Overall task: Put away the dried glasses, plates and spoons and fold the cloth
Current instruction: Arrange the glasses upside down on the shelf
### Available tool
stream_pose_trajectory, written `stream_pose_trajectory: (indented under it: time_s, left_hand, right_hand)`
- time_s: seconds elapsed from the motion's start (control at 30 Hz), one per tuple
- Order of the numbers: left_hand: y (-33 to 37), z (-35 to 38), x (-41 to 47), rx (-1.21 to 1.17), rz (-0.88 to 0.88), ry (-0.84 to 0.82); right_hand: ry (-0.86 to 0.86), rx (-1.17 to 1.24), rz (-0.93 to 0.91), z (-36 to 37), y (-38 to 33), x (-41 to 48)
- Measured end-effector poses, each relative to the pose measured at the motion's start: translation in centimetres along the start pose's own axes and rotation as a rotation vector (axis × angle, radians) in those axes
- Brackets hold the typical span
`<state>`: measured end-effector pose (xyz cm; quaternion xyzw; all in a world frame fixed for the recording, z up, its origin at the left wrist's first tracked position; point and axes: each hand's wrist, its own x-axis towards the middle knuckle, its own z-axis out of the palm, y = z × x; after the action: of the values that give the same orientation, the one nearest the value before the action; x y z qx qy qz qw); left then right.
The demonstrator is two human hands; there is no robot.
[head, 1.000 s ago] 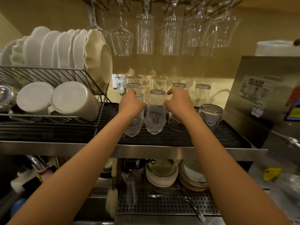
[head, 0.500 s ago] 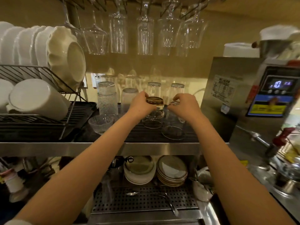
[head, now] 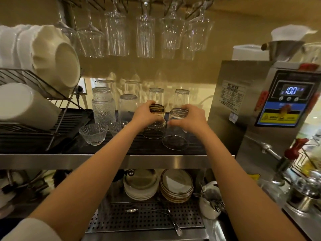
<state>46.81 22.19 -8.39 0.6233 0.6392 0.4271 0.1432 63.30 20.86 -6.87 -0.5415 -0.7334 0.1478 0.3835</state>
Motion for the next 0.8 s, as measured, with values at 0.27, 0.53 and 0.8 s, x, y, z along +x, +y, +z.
stream_pose_trajectory:
  time_s: [0.27, 0.53, 0.8]
  left_hand:
    - [-0.1, -0.4, -0.7, 0.149, 0.063, 0.044]
    - [0.5, -0.9, -2.6, 0.137, 0.147, -0.035]
    - [0.0, -1.8, -3.4, 0.088, 0.239, -0.145]
  right_hand:
    - [0.235, 0.067, -0.052, -3.0, -2.6, 3.1]
    - [0.330, 0.185, -0.133, -0.5, -3.2, 5.1]
    - [0.094, 0.132, -0.049, 3.4, -3.4, 7.6]
